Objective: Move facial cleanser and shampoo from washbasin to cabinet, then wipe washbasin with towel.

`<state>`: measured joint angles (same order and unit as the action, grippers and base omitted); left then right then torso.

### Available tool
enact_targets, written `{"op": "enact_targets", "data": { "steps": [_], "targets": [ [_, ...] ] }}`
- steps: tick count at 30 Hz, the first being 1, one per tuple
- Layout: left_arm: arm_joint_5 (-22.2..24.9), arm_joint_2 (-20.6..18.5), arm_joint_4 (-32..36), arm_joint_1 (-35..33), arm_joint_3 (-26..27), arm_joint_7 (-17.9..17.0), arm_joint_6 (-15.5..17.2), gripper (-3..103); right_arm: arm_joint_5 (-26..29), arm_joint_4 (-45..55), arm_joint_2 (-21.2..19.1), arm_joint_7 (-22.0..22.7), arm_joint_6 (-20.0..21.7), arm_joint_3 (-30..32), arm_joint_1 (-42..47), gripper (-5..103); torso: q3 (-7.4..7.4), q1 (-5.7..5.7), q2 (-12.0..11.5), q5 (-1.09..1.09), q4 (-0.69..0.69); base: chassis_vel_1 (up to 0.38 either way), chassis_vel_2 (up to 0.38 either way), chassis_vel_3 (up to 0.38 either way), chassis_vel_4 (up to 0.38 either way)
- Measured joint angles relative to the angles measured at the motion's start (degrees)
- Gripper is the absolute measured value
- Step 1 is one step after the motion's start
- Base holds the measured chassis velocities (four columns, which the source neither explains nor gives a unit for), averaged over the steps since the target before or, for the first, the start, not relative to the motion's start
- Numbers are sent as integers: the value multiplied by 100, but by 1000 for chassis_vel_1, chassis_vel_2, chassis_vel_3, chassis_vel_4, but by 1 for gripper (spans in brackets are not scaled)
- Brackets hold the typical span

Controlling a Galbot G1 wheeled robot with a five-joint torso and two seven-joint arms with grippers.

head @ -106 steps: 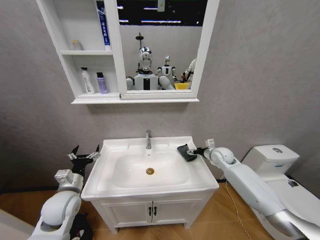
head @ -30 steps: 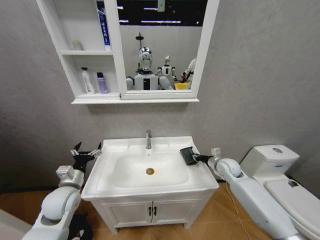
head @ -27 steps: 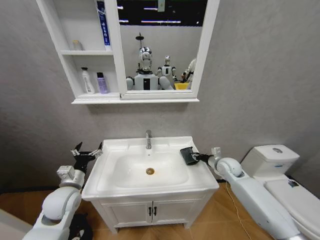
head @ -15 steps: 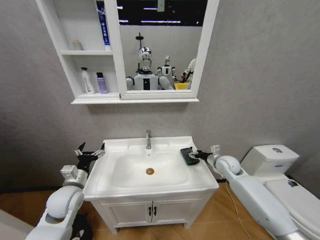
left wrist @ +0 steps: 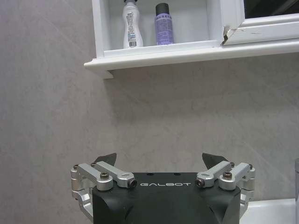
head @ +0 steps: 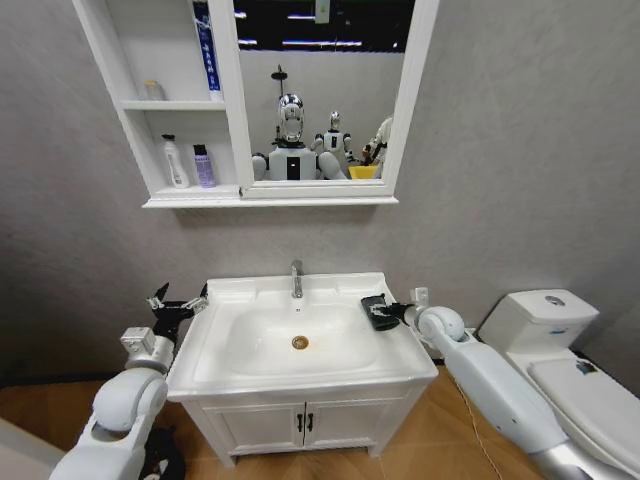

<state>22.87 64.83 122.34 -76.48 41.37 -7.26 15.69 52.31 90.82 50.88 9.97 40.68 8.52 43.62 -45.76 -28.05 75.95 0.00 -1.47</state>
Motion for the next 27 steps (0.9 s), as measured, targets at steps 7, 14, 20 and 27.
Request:
{"op": "enact_targets", "data": {
  "steps": [7, 14, 20, 27],
  "targets": [
    [18, 52, 1, -68, 111, 4, -8, 100, -42, -69, 73, 185, 125, -172, -80, 95, 0, 0, 0, 0, 1, 0, 0, 0, 0],
    [25, 63, -3, -94, 165, 35, -22, 100, -68, -42, 53, 273, 147, -171, -67, 76, 0, 0, 0, 0, 1, 0, 0, 0, 0],
    [23, 71, -16, -113, 164, 75, -33, 100, -117, 50, 36, 268, 152, -128, 5, 78, 0, 0, 1, 0, 1, 0, 0, 0, 0],
    [51, 42, -15, -113, 211, 78, -34, 100, -133, -16, 33, 223, 152, -43, 72, 68, 0, 0, 1, 0, 1, 0, 0, 0, 0]
  ]
}}
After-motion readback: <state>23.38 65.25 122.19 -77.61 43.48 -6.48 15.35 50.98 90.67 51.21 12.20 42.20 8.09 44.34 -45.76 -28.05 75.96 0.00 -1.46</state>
